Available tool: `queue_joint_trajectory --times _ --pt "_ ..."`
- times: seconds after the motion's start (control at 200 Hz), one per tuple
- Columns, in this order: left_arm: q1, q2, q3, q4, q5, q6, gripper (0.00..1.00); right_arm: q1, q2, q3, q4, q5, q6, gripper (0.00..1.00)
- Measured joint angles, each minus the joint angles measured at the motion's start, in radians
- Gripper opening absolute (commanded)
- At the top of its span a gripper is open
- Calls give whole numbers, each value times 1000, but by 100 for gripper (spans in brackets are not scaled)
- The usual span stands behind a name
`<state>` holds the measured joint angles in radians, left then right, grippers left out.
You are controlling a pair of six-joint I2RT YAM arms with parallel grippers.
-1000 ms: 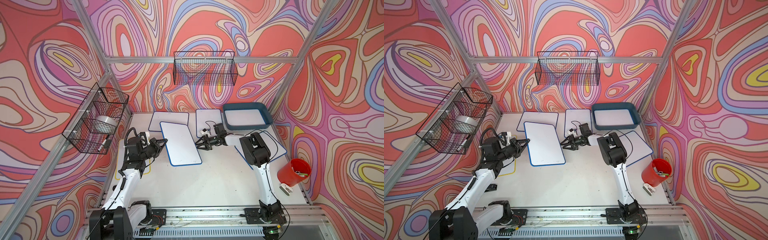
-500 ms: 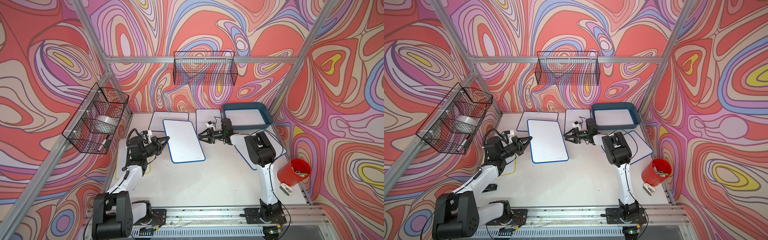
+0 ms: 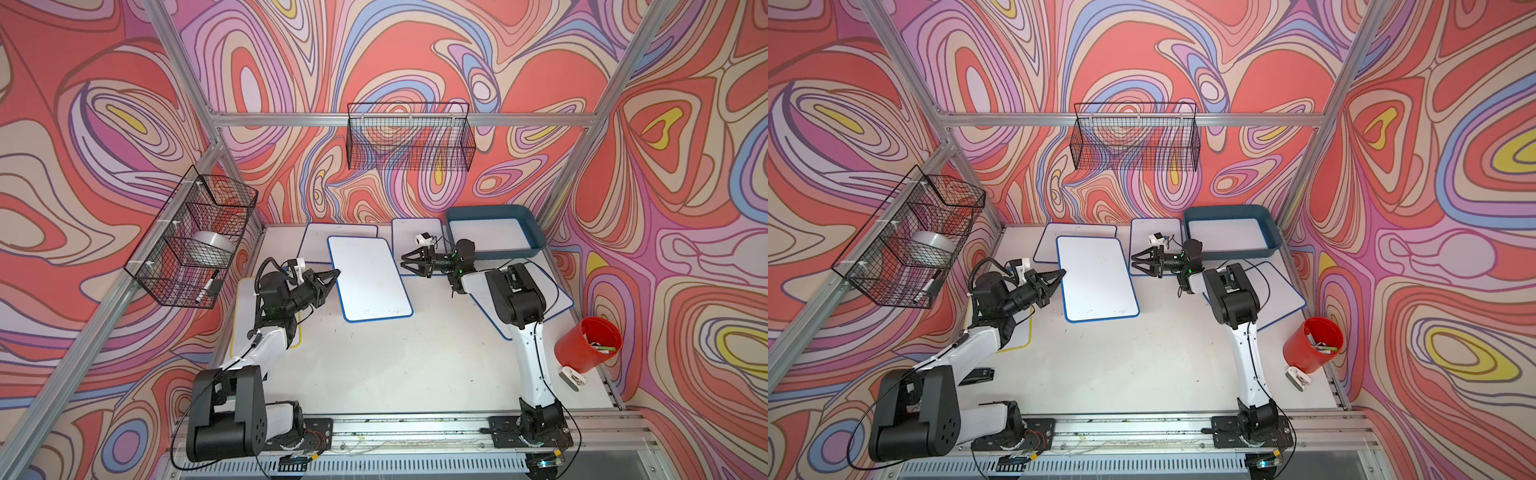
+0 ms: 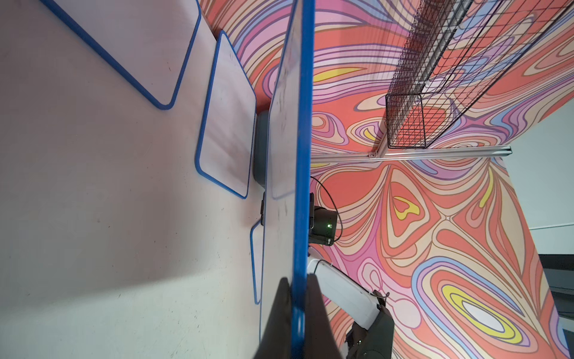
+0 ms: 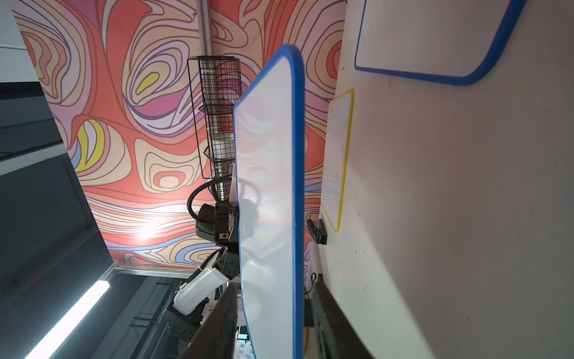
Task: Put the whiteboard into the storage box
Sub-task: Pick up the whiteboard at the center of the board.
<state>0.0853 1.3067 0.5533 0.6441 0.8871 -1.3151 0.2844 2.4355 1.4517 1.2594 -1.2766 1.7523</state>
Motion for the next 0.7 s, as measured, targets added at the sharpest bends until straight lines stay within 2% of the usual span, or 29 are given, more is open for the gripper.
queue_joint_trajectory --times 0.11,0.28,0.476,0.596,0.696 --pt "0 41 0 63 7 -40 0 19 36 -1 93 -8 98 40" --pt "0 63 1 124 11 -85 0 35 37 -4 160 -15 151 39" --pt "-8 63 10 129 6 -73 0 35 37 -2 177 -23 175 30" --pt "-20 64 29 99 5 -57 0 35 36 -2 184 -24 179 28" --pt "-21 79 56 53 4 -42 0 37 35 -2 183 -29 179 21"
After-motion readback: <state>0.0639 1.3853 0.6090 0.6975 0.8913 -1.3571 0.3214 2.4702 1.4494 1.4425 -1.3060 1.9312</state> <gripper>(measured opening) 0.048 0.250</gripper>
